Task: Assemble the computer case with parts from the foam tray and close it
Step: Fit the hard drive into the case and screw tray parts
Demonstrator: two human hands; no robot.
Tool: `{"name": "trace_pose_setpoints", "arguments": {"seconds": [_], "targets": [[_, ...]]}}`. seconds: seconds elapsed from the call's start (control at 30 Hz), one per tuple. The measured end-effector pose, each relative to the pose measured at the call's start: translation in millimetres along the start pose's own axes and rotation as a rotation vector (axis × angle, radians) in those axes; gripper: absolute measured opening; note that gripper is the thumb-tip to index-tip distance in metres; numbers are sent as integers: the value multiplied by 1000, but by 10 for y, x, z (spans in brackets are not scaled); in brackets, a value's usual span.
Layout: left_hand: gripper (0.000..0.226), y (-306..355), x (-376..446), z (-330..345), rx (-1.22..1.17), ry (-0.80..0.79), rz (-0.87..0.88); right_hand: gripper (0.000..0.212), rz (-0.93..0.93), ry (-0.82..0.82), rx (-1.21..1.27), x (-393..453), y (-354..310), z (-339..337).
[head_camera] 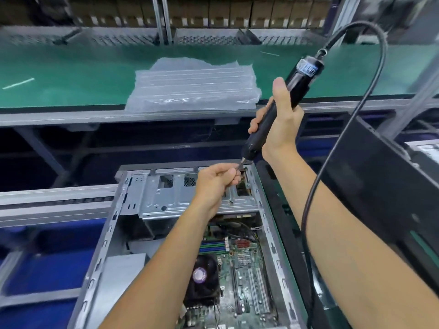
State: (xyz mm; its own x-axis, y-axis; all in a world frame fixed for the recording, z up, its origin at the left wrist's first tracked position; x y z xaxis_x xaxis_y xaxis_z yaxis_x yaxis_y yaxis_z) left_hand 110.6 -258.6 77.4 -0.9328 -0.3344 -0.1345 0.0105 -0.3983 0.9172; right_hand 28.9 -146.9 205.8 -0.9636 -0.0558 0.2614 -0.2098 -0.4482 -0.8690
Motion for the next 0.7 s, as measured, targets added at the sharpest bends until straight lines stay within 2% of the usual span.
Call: {"name": "trace_pose_setpoints", "arguments": {"seconds": [0.23,0.33,0.5,0.63,0.7], "targets": [[15,-34,80,65,106,-20,16,41,-3,32,-41,51,25,-102],[15,-60,105,95,101,-28,18,46,-8,13,-56,67,44,-110],[24,-104,134,164,142,-82,72,43,-13,-1,-72,121,98,-138],[28,-87,180,207,491,-171,180,36,-10,-94,-177,114,226,-130],[25,-76,215,157,648,-106,237,35,-10,-137,-223,88,294,-130]]}}
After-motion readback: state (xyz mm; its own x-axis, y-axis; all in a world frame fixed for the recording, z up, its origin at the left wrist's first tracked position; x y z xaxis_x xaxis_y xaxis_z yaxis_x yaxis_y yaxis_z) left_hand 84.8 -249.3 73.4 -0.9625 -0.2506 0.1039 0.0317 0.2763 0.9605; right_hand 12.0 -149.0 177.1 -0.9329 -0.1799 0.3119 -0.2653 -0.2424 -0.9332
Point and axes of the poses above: each hand's wrist, its own x-axis towards the middle knuckle, its own z-axis out of the palm, y = z × x, the point moved 7 cm from there along x, towards the middle knuckle, and after that the axes turned 6 degrees about -x, right-handed, at the moved point
